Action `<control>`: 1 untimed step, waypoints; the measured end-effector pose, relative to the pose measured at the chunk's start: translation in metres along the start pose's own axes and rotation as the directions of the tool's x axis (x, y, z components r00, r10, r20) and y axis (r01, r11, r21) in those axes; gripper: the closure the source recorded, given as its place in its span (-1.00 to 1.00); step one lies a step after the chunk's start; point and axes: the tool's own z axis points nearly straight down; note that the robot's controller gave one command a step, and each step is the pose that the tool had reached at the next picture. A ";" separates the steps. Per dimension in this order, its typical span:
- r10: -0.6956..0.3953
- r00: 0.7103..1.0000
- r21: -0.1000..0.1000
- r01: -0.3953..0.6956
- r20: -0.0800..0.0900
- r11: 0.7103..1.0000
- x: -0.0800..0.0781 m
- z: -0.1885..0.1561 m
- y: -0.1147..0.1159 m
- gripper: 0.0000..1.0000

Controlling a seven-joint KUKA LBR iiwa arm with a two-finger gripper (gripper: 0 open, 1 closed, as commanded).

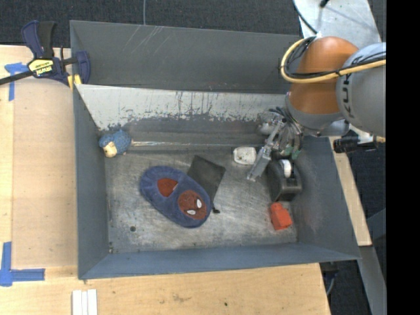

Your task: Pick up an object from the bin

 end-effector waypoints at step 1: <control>-0.024 0.999 0.007 0.024 -0.022 1.000 0.004 0.032 -0.003 -1.00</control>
Offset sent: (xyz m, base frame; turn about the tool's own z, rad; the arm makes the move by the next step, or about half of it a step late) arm -0.0016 -0.0006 -0.0418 -0.0233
